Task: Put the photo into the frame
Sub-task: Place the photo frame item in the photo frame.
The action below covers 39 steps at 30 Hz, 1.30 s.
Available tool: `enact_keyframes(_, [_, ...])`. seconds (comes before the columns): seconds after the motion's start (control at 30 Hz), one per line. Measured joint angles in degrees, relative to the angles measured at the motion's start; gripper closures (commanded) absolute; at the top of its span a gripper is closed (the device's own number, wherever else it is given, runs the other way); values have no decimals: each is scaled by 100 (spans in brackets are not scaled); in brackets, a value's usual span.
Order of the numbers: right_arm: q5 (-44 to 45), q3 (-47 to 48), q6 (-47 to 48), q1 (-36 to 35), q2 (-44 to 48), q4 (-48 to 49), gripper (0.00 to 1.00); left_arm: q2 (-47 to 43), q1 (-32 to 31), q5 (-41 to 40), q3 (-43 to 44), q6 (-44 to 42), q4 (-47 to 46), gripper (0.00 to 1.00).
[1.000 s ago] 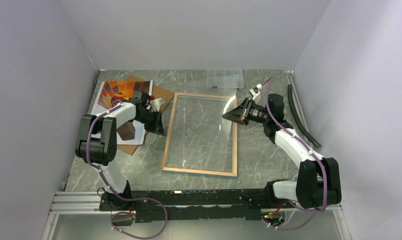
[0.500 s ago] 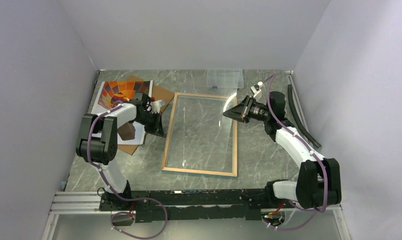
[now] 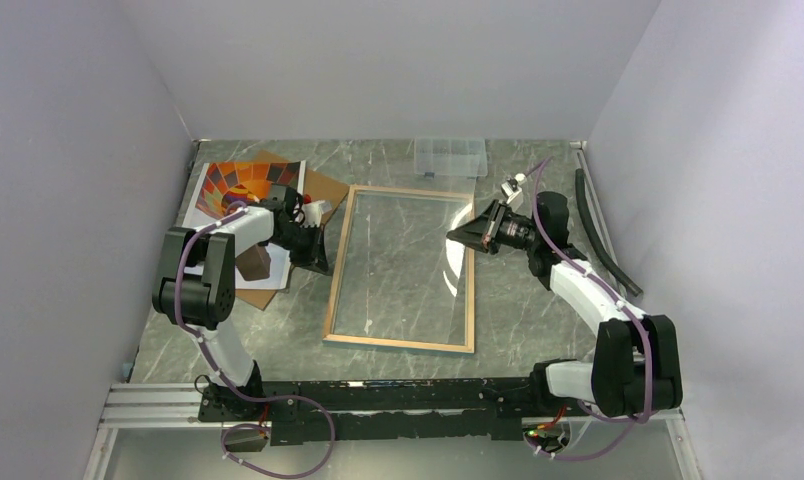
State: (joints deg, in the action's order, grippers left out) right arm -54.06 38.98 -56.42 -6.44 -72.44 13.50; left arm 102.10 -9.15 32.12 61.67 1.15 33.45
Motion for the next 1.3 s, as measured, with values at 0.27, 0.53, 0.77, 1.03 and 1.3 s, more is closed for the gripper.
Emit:
enact_keyframes(0.27, [0,-50,-118,4,0,87,100,17,-11,0,0,-2,0,97])
enact_keyframes(0.53, [-2,-181,-369,4,0,415,100,24,-35,0,0,-2,0,97])
enact_keyframes(0.77, [-2,-144,-363,4,7,350,100,81,-44,-2,0,-2,2,97])
enact_keyframes(1.03, [-4,-144,-363,4,7,352,100,81,-44,-7,0,-2,7,97])
enact_keyframes(1.3, [-4,83,-378,42,61,273,100,81,-44,-42,0,-2,17,97])
